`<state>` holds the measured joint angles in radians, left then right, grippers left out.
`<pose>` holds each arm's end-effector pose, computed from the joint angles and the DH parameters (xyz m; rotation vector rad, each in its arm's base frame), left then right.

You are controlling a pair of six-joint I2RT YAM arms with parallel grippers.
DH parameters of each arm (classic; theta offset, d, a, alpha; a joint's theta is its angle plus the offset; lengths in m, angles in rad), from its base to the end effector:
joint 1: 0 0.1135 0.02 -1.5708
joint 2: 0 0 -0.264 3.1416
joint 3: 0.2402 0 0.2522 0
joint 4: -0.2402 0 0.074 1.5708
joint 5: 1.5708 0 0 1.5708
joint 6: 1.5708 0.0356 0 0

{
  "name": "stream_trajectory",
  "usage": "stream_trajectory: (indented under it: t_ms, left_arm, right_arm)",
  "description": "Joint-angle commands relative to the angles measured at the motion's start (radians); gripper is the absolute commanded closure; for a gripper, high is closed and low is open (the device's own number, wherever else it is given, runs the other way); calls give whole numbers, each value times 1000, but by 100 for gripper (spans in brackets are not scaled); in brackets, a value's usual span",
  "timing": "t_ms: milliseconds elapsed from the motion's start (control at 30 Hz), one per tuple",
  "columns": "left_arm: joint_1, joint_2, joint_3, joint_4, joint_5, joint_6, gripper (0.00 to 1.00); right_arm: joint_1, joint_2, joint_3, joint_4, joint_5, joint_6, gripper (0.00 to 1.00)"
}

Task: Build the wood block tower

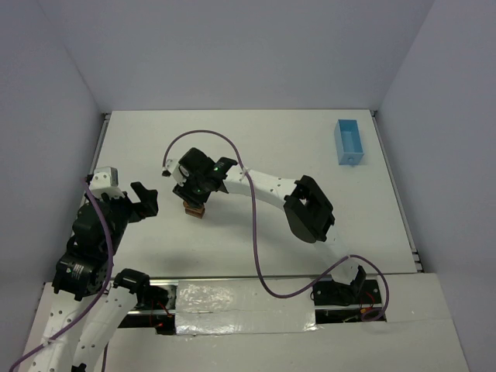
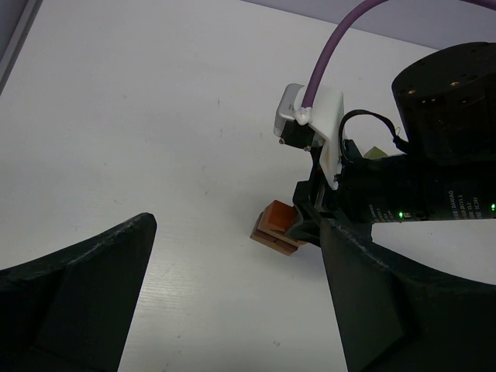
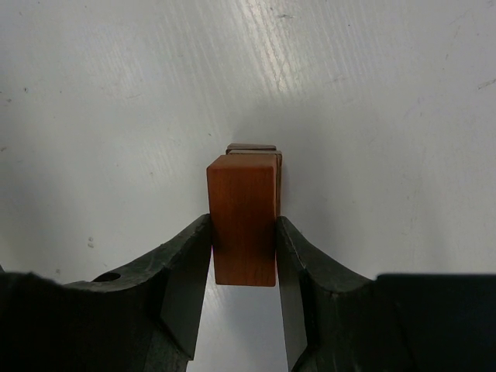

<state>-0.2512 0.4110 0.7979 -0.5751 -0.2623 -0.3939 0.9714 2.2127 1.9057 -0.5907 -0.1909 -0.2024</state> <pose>0.0882 -0.0131 0.3467 -0.3150 1.7301 -0.2399 0.2752 0.4147 0.2229 -1.4721 2.0604 0.5567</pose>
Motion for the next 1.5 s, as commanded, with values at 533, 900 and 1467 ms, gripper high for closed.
stream_trajectory:
  t_ms: [533, 900, 1467]
  left_arm:
    - [6, 11, 3, 46, 26, 23, 1]
    - [6, 12, 0, 49, 40, 27, 0]
    - [4, 3, -2, 49, 34, 23, 0]
  right_arm:
    - [-3, -38, 19, 26, 18, 21, 53]
    - [-5, -94, 42, 31, -1, 52, 0]
    - [-329, -369, -295, 159, 229, 535, 0]
